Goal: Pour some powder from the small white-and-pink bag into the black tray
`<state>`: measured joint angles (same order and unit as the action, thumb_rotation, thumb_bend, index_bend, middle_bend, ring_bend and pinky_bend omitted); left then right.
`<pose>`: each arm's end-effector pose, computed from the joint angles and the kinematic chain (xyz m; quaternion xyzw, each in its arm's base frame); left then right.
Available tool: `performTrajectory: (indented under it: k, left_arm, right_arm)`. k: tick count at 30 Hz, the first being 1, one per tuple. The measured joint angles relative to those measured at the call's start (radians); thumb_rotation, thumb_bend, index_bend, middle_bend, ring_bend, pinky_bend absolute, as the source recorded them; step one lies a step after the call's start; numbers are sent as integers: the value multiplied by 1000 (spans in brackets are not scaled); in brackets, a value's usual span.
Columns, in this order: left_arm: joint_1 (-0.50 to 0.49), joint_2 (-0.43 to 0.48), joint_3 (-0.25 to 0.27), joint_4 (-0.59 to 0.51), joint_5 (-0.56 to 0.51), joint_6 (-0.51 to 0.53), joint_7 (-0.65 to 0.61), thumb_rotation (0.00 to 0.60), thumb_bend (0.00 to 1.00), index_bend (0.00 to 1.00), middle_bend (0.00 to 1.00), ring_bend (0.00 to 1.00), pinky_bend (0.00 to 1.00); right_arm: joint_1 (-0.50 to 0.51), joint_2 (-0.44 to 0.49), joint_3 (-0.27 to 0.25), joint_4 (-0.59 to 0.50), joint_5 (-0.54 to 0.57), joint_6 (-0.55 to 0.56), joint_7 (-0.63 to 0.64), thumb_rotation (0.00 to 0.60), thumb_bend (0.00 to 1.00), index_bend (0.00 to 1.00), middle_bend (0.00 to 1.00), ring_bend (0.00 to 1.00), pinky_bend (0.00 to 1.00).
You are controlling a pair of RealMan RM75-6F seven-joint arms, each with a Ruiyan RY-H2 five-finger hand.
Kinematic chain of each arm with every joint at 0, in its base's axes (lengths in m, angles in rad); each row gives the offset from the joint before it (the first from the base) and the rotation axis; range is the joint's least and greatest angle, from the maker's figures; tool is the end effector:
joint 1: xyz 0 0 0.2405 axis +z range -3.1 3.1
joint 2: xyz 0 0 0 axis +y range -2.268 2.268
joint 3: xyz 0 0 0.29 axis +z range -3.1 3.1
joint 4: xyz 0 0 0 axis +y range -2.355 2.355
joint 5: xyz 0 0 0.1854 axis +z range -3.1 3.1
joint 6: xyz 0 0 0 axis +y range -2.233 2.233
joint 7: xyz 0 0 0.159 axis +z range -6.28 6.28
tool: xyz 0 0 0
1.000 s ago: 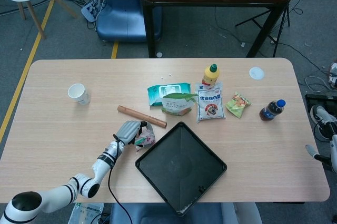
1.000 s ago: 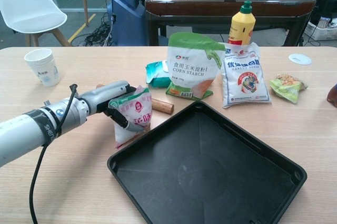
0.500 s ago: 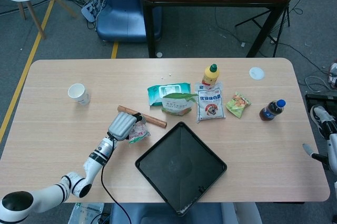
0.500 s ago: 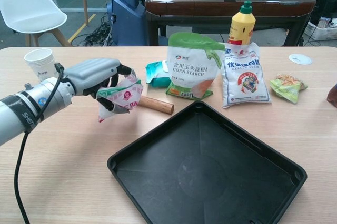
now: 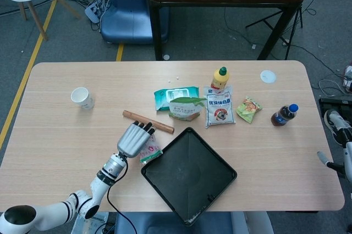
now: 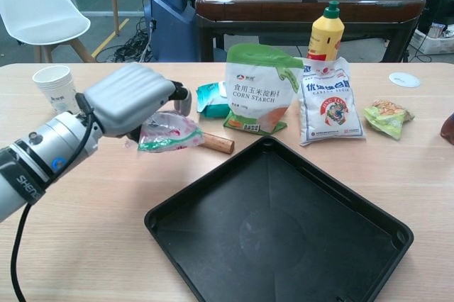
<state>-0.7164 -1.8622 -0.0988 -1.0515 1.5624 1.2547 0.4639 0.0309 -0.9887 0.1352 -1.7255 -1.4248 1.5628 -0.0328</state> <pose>-0.1420 0.3496 -0.0561 -0.7708 -0.1041 -0.4251 0.4630 -0.3223 -0.1913 0.2588 0.5409 -0.3537 0.3969 0.6518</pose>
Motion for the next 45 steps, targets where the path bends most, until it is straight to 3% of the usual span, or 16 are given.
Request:
performTrajectory:
  k: [10, 22, 33, 45]
  left_arm:
    - [16, -55, 62, 14, 95, 54, 254, 600, 174, 478, 685, 610, 630]
    - [37, -110, 100, 75, 138, 31, 518, 600, 174, 428, 654, 602, 631]
    - [49, -121, 98, 97, 129, -26, 718, 600, 174, 385, 636, 599, 631]
    - [82, -113, 56, 29, 38, -87, 953, 600, 174, 367, 634, 599, 631]
  right_arm:
    - [-3, -1, -2, 3, -2, 0, 8, 600, 156, 68, 223, 104, 117]
    - [-9, -1, -3, 3, -8, 10, 13, 600, 157, 68, 223, 104, 117]
    - [-12, -1, 0, 7, -7, 14, 17, 600, 157, 68, 223, 104, 117]
    - [-16, -3, 2, 13, -4, 19, 23, 600, 157, 68, 222, 104, 117]
